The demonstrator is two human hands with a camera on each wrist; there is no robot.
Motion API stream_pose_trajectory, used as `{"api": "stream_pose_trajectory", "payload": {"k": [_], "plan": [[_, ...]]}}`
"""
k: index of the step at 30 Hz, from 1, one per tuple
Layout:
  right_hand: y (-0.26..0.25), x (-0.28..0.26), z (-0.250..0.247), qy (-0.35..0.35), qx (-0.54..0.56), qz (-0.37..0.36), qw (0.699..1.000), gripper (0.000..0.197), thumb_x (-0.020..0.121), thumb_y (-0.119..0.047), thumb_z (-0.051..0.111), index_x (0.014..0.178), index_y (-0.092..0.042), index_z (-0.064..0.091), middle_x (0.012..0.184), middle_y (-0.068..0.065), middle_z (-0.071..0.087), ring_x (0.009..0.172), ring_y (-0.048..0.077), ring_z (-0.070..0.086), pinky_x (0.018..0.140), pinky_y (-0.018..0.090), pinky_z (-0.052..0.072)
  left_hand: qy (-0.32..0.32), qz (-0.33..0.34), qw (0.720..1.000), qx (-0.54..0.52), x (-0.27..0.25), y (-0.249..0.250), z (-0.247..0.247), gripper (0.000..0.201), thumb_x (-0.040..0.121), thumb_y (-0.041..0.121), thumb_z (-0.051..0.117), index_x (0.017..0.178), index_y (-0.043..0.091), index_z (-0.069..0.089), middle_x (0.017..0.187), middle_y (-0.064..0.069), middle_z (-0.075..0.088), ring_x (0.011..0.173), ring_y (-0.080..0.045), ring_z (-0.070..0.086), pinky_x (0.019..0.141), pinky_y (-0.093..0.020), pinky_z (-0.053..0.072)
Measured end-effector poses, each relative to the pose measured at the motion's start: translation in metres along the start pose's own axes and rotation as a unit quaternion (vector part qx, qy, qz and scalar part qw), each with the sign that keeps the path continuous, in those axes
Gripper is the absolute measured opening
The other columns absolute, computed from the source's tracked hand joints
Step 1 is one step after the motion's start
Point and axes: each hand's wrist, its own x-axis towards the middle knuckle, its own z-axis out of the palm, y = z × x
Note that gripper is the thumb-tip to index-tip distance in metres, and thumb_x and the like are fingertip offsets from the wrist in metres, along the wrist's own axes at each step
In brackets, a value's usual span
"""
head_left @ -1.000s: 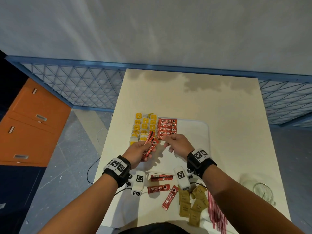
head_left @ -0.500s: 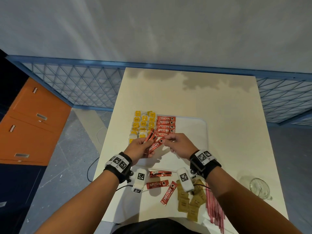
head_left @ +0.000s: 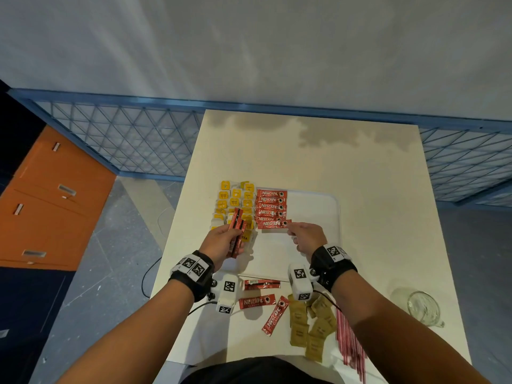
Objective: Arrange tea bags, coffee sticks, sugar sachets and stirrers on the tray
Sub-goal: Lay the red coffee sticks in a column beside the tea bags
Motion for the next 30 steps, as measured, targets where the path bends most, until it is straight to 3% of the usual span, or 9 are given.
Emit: {"api": "stream_pose_trajectory", "payload": {"k": [4, 9, 13, 16, 23, 30], "plan": [[0.006, 0.006, 0.009, -0.009, -0.052, 0.018, 0.998, 0.014, 0.088, -0.018, 0.067, 0.074, -0.018, 0.069, 0.068, 0.0, 0.059, 0.051, 0.013, 0.045, 0.049, 0.024, 0.038, 0.005, 0.002, 1.0, 0.007, 0.001, -0.002, -0.002, 0.011, 0.097, 0.007, 0.059, 0.094, 0.003, 0.069, 0.08, -0.024, 0.061, 0.066, -0.029, 0.06, 0.058, -0.032, 0.053], [0.01, 0.01, 0.017, -0.029, -0.082, -0.005, 0.996, 0.014, 0.096, -0.022, 0.066, 0.082, -0.025, 0.069, 0.08, -0.007, 0.067, 0.068, 0.006, 0.06, 0.063, 0.019, 0.05, 0.001, -0.004, 1.0, 0.004, 0.001, -0.003, -0.004, 0.011, 0.097, 0.006, 0.059, 0.097, 0.001, 0.068, 0.077, -0.022, 0.06, 0.063, -0.028, 0.058, 0.056, -0.032, 0.053], [0.014, 0.009, 0.02, -0.017, -0.156, -0.014, 0.988, 0.026, 0.094, -0.039, 0.064, 0.072, -0.026, 0.071, 0.081, -0.007, 0.074, 0.074, 0.011, 0.067, 0.083, 0.034, 0.058, 0.002, -0.007, 1.0, 0.01, 0.001, -0.005, -0.006, 0.013, 0.098, 0.008, 0.059, 0.1, -0.001, 0.068, 0.078, -0.024, 0.062, 0.064, -0.029, 0.059, 0.055, -0.031, 0.054], [0.014, 0.006, 0.02, 0.003, -0.196, -0.015, 0.98, 0.039, 0.093, -0.049, 0.061, 0.071, -0.019, 0.074, 0.072, -0.01, 0.076, 0.075, 0.019, 0.073, 0.08, 0.036, 0.058, 0.002, -0.007, 1.0, 0.016, 0.001, -0.005, -0.007, 0.015, 0.098, 0.01, 0.06, 0.104, 0.0, 0.07, 0.08, -0.023, 0.065, 0.067, -0.028, 0.06, 0.056, -0.031, 0.053], [0.009, 0.004, 0.023, 0.017, -0.184, 0.0, 0.983, 0.039, 0.092, -0.049, 0.063, 0.073, -0.018, 0.075, 0.069, -0.009, 0.076, 0.076, 0.022, 0.075, 0.081, 0.037, 0.06, 0.001, -0.007, 1.0, 0.021, 0.002, -0.009, -0.008, 0.015, 0.097, 0.014, 0.063, 0.105, 0.006, 0.074, 0.087, -0.017, 0.066, 0.077, -0.028, 0.06, 0.058, -0.031, 0.053], [0.008, 0.005, 0.023, 0.022, -0.179, -0.002, 0.984, 0.038, 0.092, -0.049, 0.063, 0.076, -0.016, 0.074, 0.067, -0.009, 0.075, 0.072, 0.019, 0.075, 0.08, 0.039, 0.062, -0.012, -0.012, 0.999, 0.033, -0.002, -0.01, -0.005, 0.013, 0.098, 0.012, 0.062, 0.1, 0.004, 0.073, 0.071, -0.004, 0.067, 0.058, -0.016, 0.063, 0.055, -0.028, 0.052]]}}
